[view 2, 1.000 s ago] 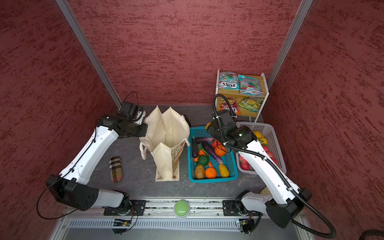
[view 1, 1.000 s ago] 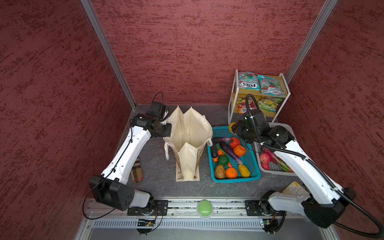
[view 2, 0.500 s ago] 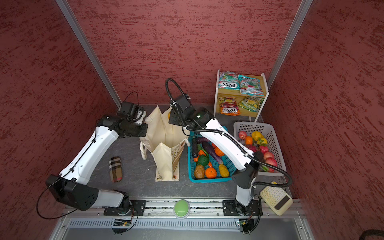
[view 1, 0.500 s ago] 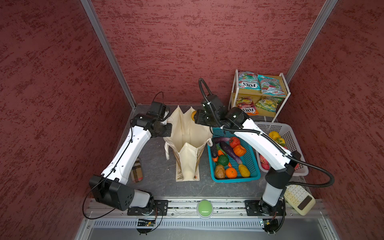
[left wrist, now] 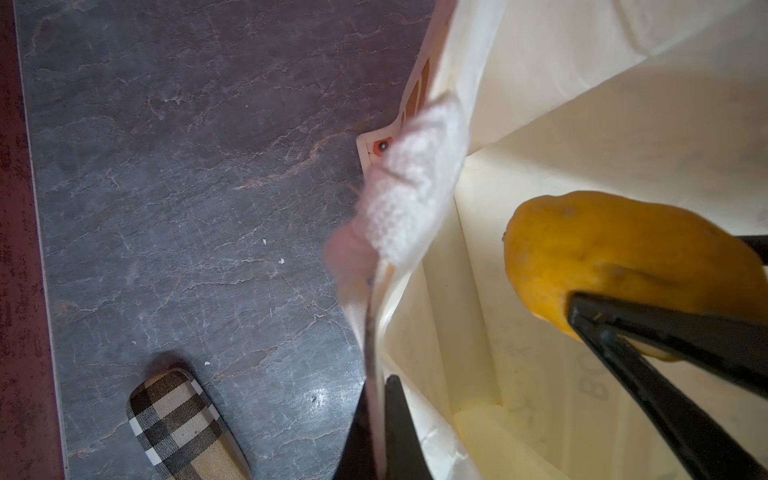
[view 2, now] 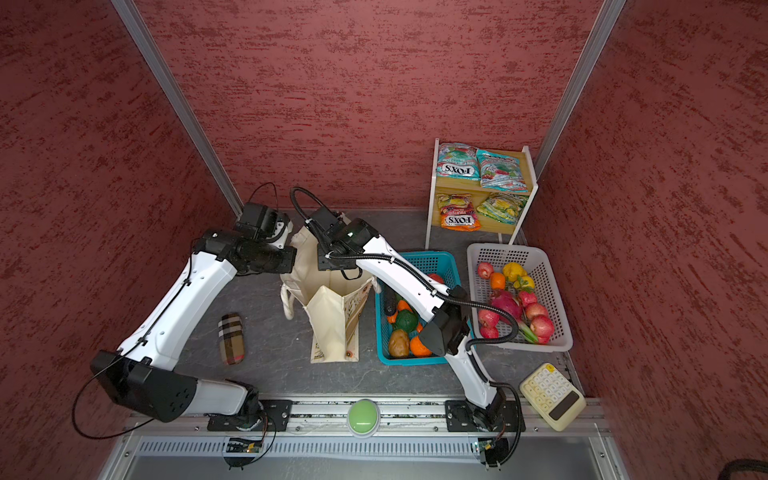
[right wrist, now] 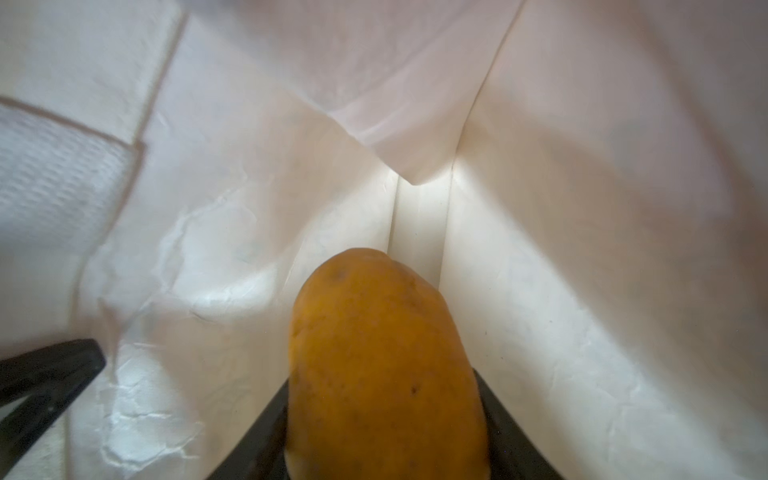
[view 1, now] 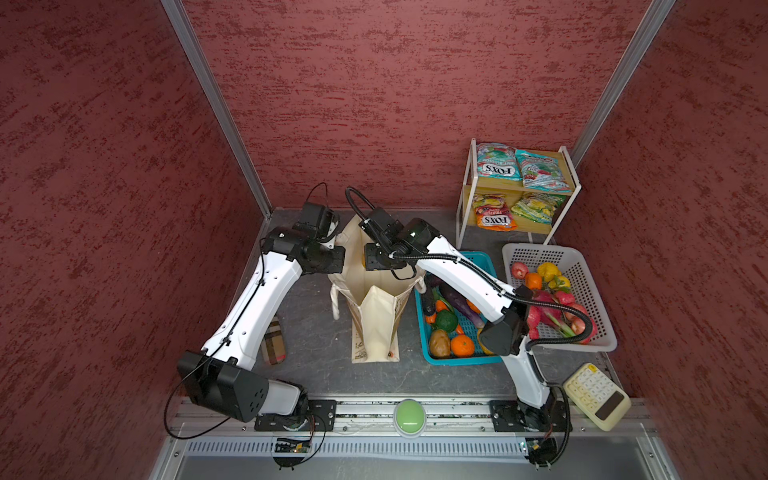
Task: Place the food into the grocery bag and tie it
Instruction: 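Carry the potato with the right gripper into the open tote bag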
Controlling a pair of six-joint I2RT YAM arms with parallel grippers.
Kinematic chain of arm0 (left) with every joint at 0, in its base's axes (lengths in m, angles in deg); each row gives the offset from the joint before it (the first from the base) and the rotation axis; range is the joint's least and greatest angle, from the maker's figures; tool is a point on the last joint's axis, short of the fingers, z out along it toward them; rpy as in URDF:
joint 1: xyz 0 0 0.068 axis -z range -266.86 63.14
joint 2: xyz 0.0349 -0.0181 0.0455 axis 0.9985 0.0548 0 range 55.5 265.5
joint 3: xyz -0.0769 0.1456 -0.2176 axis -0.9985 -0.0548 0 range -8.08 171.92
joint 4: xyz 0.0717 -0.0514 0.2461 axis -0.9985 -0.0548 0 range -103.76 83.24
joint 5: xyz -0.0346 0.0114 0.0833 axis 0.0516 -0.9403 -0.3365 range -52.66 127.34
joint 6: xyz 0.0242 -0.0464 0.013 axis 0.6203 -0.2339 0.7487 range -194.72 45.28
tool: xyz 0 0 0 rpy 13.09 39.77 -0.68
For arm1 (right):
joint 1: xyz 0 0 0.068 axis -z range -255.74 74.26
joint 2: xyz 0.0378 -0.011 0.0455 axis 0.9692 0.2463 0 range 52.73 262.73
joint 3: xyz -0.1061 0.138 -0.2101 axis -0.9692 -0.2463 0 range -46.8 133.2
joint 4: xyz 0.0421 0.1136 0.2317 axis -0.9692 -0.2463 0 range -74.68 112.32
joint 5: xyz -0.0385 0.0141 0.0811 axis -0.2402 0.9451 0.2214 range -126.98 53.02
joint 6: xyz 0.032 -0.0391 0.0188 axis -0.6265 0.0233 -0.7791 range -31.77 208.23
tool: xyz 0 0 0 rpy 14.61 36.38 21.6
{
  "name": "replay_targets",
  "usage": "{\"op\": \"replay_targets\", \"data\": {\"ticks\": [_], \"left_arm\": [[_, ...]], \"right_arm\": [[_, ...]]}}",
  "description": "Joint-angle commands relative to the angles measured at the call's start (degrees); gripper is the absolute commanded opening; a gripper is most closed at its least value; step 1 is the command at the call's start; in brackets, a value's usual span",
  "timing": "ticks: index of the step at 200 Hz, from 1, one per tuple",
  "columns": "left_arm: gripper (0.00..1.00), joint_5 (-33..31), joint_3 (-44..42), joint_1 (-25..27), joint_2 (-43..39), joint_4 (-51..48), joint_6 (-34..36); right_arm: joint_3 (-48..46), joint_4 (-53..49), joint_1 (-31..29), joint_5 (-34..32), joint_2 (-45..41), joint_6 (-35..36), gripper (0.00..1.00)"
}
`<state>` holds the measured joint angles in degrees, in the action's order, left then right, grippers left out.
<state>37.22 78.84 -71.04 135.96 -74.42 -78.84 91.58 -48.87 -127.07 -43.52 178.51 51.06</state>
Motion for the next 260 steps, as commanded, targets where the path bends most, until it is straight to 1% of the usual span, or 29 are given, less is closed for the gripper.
{"op": "replay_targets", "data": {"ticks": [1,52,164,217,260], "left_arm": [[0.0,0.65,1.5,0.36,-0.54,-0.03,0.7],[0.0,0.65,0.68,0.27,-0.84,1.4,0.1],[0.0,0.81,-0.96,-0.34,-0.98,3.59,-1.64],[0.0,0.81,-1.45,-1.21,-1.46,3.87,-1.13],[0.0,1.0,-2.01,-1.93,-2.24,3.94,-0.91]], "right_arm": [[1.81,-2.44,-0.66,1.18,1.43,0.86,0.57],[-0.59,-2.16,-0.88,2.06,2.9,1.22,0.57],[-11.41,5.3,-0.96,5.98,2.79,1.26,0.58],[-13.67,7.17,-0.96,7.18,5.3,0.35,0.6],[-17.56,10.6,-0.96,7.76,5.8,0.19,0.65]]}}
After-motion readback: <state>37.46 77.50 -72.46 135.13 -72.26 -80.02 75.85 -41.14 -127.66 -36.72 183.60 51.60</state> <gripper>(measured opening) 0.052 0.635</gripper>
